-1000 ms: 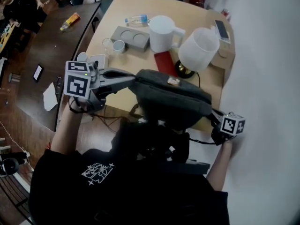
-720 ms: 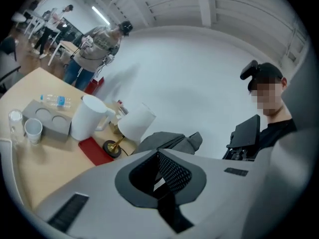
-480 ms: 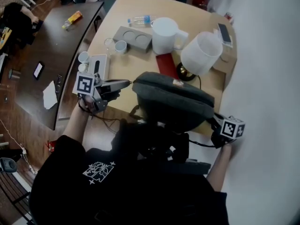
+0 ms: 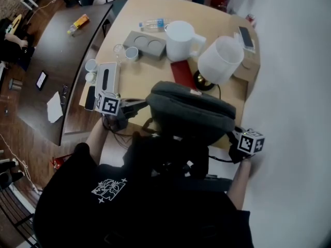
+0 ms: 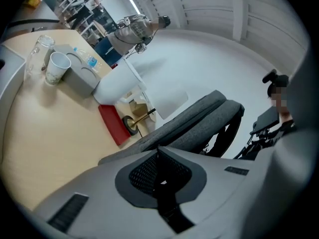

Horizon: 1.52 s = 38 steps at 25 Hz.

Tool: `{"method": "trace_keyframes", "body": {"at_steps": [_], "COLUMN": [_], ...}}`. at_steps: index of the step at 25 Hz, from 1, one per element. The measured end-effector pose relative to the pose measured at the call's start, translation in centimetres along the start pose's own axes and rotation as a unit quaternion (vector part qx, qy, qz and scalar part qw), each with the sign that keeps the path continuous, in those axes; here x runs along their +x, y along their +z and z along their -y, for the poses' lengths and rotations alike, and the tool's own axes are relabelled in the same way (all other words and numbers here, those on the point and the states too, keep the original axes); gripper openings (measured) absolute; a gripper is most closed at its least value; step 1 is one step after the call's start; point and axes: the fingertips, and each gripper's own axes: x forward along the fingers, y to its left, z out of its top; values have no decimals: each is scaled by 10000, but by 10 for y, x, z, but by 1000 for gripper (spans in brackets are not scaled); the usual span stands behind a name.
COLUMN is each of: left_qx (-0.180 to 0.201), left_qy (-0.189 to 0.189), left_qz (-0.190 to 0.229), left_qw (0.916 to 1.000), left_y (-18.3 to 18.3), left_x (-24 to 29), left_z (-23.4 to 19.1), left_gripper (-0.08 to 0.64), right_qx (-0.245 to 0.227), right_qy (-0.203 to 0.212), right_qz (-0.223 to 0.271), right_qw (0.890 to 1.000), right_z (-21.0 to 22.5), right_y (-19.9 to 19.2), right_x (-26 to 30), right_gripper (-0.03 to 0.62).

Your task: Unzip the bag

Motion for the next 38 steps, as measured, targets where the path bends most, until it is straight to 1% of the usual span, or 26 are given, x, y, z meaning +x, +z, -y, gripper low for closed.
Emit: {"method": "trace_keyframes", "body": {"at_steps": [2, 7, 9, 12, 15, 16, 18, 20, 23, 25, 27, 28, 30, 32, 33, 35, 36, 38], "left_qx": [89, 101, 195, 630, 1270, 1486, 1812, 1958, 2090, 2280, 2619, 2845, 3352, 3839, 4053, 4410, 4559, 4796], "left_qy": [24, 129, 183, 328, 641, 740, 890, 966, 1008, 1075, 1164, 1220, 1327, 1353, 1336, 1268, 1233, 1195], "left_qz": [33, 109, 166, 217, 143, 96, 27, 81, 405, 653, 881, 994, 1200, 1347, 1393, 1446, 1463, 1510], "left_qw": [10000, 9998, 9995, 9972, 9897, 9861, 9794, 9758, 9719, 9655, 9540, 9457, 9250, 9034, 8936, 8767, 8692, 8561], "left_y": [-3, -8, -11, -13, -10, -10, -9, -7, 5, 20, 40, 52, 79, 105, 115, 128, 133, 141], "left_x": [-1, -3, -4, -5, -5, -4, -2, -5, -16, -25, -33, -35, -39, -36, -33, -24, -20, -12], "left_z": [-2, -5, -9, -7, 0, 2, 4, 7, 18, 30, 48, 61, 92, 126, 141, 168, 178, 194], "left_gripper": [2, 2, 0, 3, 20, 34, 37, 48, 49, 48, 48, 48, 46, 44, 44, 44, 44, 44], "right_qx": [-18, 36, -189, -963, -1502, -1586, -1623, -1638, -1842, -2014, -2197, -2337, -2762, -3152, -3284, -3437, -3488, -3573], "right_qy": [15, 110, 81, -68, -168, -180, -131, -30, 26, -3, -34, -72, -275, -550, -673, -856, -899, -957], "right_qz": [8, 43, 71, 177, 238, 238, 365, 653, 1023, 1268, 1575, 1700, 1786, 1697, 1606, 1423, 1390, 1495], "right_qw": [10000, 9999, 9998, 9952, 9882, 9869, 9860, 9843, 9775, 9713, 9628, 9573, 9440, 9321, 9283, 9243, 9224, 9170], "right_z": [-3, 1, 1, -8, -16, -18, -22, -29, -42, -54, -67, -73, -85, -94, -95, -94, -93, -93], "right_y": [0, -5, -6, -3, 0, 1, 6, 18, 38, 54, 74, 84, 99, 110, 113, 112, 112, 117], "right_x": [3, 4, 4, 2, 1, 0, -6, -18, -36, -49, -62, -68, -75, -77, -78, -83, -87, -98], "right_gripper": [17, 17, 17, 18, 22, 28, 63, 77, 77, 76, 75, 75, 75, 74, 74, 74, 74, 74]}}
